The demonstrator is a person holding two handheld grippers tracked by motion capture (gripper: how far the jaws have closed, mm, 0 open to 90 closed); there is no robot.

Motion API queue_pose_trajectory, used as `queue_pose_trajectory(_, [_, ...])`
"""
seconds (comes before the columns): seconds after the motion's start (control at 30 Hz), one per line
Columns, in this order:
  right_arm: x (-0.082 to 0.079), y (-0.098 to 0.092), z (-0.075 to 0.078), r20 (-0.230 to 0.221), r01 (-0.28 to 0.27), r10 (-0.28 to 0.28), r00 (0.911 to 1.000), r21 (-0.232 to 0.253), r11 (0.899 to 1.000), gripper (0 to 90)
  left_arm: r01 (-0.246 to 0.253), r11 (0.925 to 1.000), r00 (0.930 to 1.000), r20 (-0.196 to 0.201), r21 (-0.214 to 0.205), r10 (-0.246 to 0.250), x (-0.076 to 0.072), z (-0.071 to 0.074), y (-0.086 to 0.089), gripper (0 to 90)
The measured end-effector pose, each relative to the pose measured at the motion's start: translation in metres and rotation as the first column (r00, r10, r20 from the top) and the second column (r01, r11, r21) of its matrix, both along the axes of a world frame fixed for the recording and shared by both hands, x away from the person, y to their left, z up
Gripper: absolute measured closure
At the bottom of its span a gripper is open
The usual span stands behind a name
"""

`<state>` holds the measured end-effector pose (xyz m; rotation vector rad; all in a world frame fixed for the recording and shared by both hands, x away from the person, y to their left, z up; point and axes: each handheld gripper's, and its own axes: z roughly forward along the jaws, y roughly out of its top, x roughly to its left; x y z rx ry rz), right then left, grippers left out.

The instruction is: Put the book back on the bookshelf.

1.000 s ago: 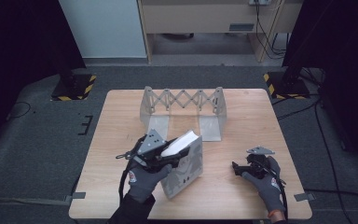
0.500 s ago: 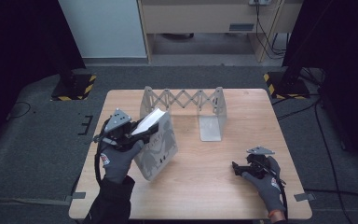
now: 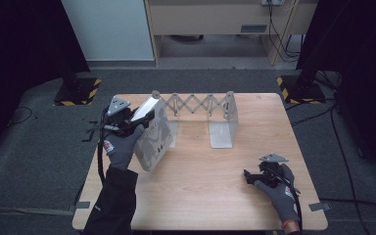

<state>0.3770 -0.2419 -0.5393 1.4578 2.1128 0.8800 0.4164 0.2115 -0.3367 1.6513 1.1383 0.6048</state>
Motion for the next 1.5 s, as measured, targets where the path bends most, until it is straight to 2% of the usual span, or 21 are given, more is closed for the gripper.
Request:
queue_pose_trajectory(0.1, [0.0, 0.0, 0.0, 0.0, 0.0, 0.0, 1.0, 0.0, 1.0, 1.7, -0.011, 0.9996, 0.9999, -0.001, 0.027, 0.011, 0.012, 0.0, -0.006, 52.0])
queue_pose_trajectory(0.2, [0.0, 0.0, 0.0, 0.0, 0.0, 0.0, 1.0, 0.0, 1.0, 1.7, -0.034, 0.9985, 0.9991, 0.028, 0.043, 0.032, 0.024, -0.003, -0.012, 52.0])
queue_pose_trajectory(0.27, [0.0, 0.0, 0.0, 0.0, 0.0, 0.0, 1.0, 0.0, 1.0, 1.7, -0.048, 0.9973, 0.9986, 0.024, 0.055, 0.047, 0.032, -0.006, -0.016, 52.0])
queue_pose_trajectory(0.4, [0.0, 0.0, 0.0, 0.0, 0.0, 0.0, 1.0, 0.0, 1.0, 1.7, -0.07, 0.9972, 0.9973, 0.023, 0.027, 0.069, 0.047, -0.015, -0.02, 52.0])
queue_pose_trajectory(0.47, [0.0, 0.0, 0.0, 0.0, 0.0, 0.0, 1.0, 0.001, 1.0, 1.7, -0.067, 0.9974, 0.9977, 0.002, 0.023, 0.067, 0.055, -0.018, -0.023, 52.0])
queue_pose_trajectory(0.57, [0.0, 0.0, 0.0, 0.001, 0.002, -0.002, 1.0, 0.001, 1.0, 1.7, -0.072, 0.9973, 0.9974, -0.007, 0.019, 0.072, 0.061, -0.024, -0.026, 51.9])
queue_pose_trajectory(0.67, [0.0, 0.0, 0.0, 0.001, 0.001, -0.001, 1.0, 0.0, 1.0, 1.8, -0.08, 0.9961, 0.9968, 0.004, 0.037, 0.08, 0.067, -0.029, -0.032, 52.0])
queue_pose_trajectory(0.7, [0.0, 0.0, 0.0, 0.001, 0.001, -0.001, 1.0, 0.0, 1.0, 1.8, -0.087, 0.9955, 0.9962, -0.005, 0.037, 0.088, 0.068, -0.031, -0.033, 51.9])
queue_pose_trajectory(0.8, [0.0, 0.0, 0.0, 0.001, 0.001, -0.001, 1.0, 0.0, 1.0, 1.8, -0.095, 0.9946, 0.9955, 0.002, 0.041, 0.095, 0.074, -0.035, -0.037, 51.9])
queue_pose_trajectory(0.87, [0.0, 0.0, 0.0, 0.001, 0.001, -0.001, 1.0, 0.0, 1.0, 1.8, -0.099, 0.994, 0.9949, -0.016, 0.046, 0.1, 0.079, -0.037, -0.039, 51.9])
queue_pose_trajectory(1.07, [0.0, 0.0, 0.0, 0.0, 0.0, 0.0, 1.0, 0.0, 1.0, 1.8, -0.119, 0.9917, 0.9928, -0.009, 0.049, 0.119, 0.088, -0.047, -0.047, 51.9])
queue_pose_trajectory(1.17, [0.0, 0.0, 0.0, 0.001, 0.0, 0.0, 1.0, 0.0, 1.0, 1.8, -0.121, 0.9914, 0.9926, 0.013, 0.051, 0.12, 0.091, -0.051, -0.049, 51.8])
queue_pose_trajectory(1.37, [0.0, 0.0, 0.0, 0.001, 0.0, 0.0, 1.0, 0.0, 1.0, 1.8, -0.119, 0.9906, 0.9924, 0.038, 0.067, 0.117, 0.09, -0.054, -0.055, 51.4])
queue_pose_trajectory(1.5, [0.0, 0.0, 0.0, 0.002, -0.001, 0.001, 1.0, -0.002, 1.0, 1.8, -0.119, 0.9921, 0.9917, 0.052, 0.038, 0.117, 0.087, -0.055, -0.054, 49.9])
